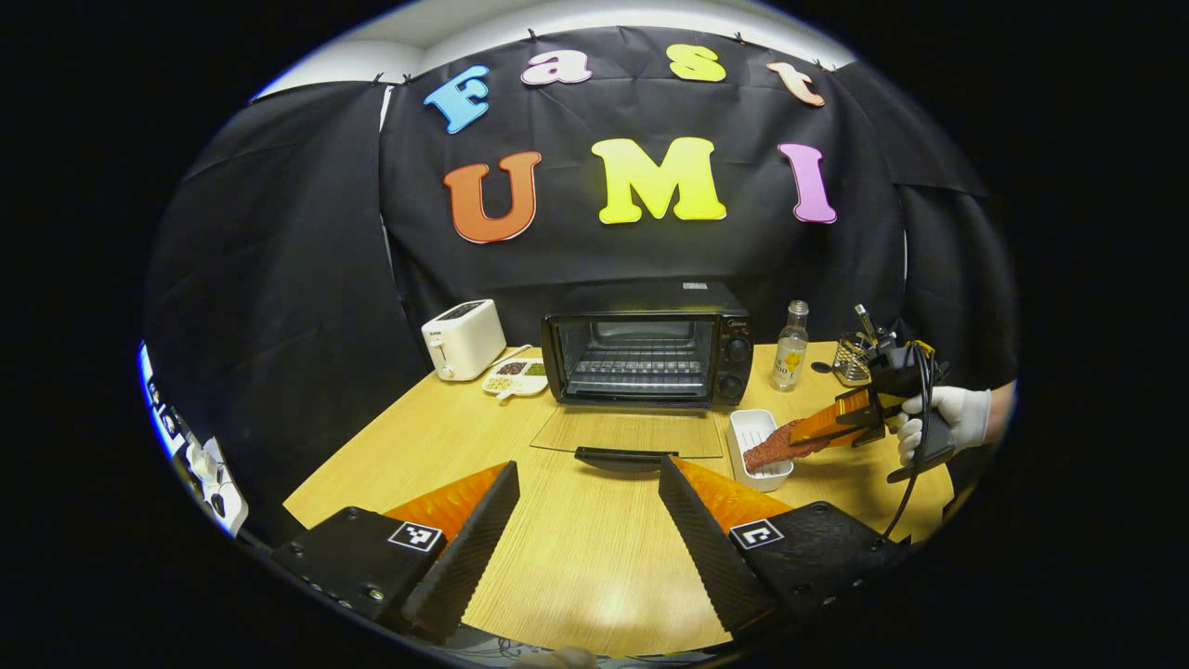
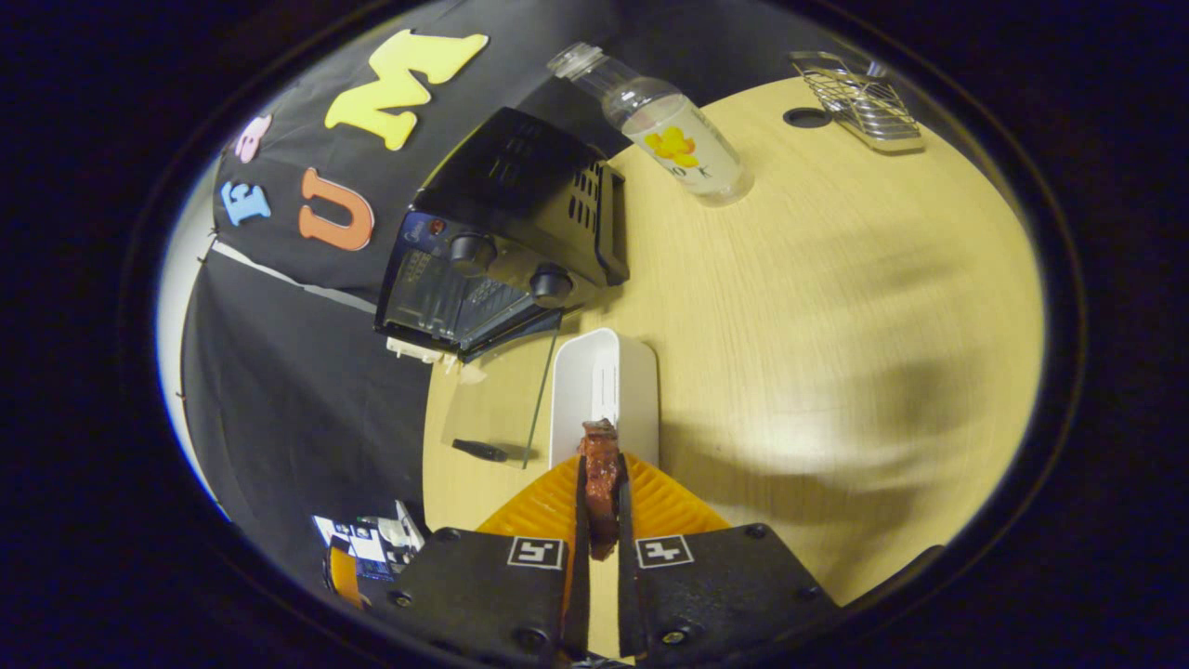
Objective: Open the electric oven with the left hand, put the food in, and close the electric oven.
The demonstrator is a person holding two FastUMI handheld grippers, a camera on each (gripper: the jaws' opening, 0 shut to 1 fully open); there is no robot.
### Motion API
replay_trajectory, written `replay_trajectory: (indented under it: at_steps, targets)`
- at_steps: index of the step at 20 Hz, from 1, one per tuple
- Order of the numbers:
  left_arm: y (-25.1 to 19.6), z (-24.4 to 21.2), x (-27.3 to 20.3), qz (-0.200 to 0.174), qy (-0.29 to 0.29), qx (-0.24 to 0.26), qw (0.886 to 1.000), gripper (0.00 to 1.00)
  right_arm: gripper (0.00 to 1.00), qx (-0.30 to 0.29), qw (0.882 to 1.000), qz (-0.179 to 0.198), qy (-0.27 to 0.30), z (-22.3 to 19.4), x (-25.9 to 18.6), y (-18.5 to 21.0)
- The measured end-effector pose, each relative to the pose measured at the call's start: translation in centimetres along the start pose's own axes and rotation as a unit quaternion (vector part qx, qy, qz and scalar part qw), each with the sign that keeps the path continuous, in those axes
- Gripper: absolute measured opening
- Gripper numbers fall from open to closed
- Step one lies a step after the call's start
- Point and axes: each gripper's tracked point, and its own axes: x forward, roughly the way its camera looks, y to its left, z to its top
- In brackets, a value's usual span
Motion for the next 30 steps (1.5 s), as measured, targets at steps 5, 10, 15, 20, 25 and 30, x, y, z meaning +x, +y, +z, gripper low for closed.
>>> replay_trajectory:
  at_steps: [5,10,15,20,25,30]
  targets:
    - [1.6,-0.6,-1.6,-0.023,-0.023,-0.013,0.999,0.96,0.14,0.007,0.998,0.003,-0.067,-0.2,-3.4,3.7]
    - [6.3,-2.3,-6.3,-0.038,-0.034,-0.018,0.999,0.97,0.14,0.040,0.985,0.013,-0.165,-3.2,-6.3,10.3]
    - [11.9,-3.6,-11.7,-0.037,-0.037,0.022,0.998,0.97,0.14,0.119,0.958,0.045,-0.256,-5.6,-4.2,16.5]
    - [14.6,-2.8,-14.5,-0.038,-0.042,0.010,0.998,0.97,0.14,0.187,0.938,0.041,-0.288,-5.6,0.6,19.9]
    - [16.6,-1.4,-14.8,-0.026,-0.045,0.008,0.999,0.97,0.11,0.202,0.920,0.033,-0.335,-0.7,3.9,21.3]
    - [19.0,0.5,-11.9,-0.002,-0.043,0.000,0.999,0.96,0.10,0.189,0.915,0.010,-0.355,5.0,8.8,20.7]
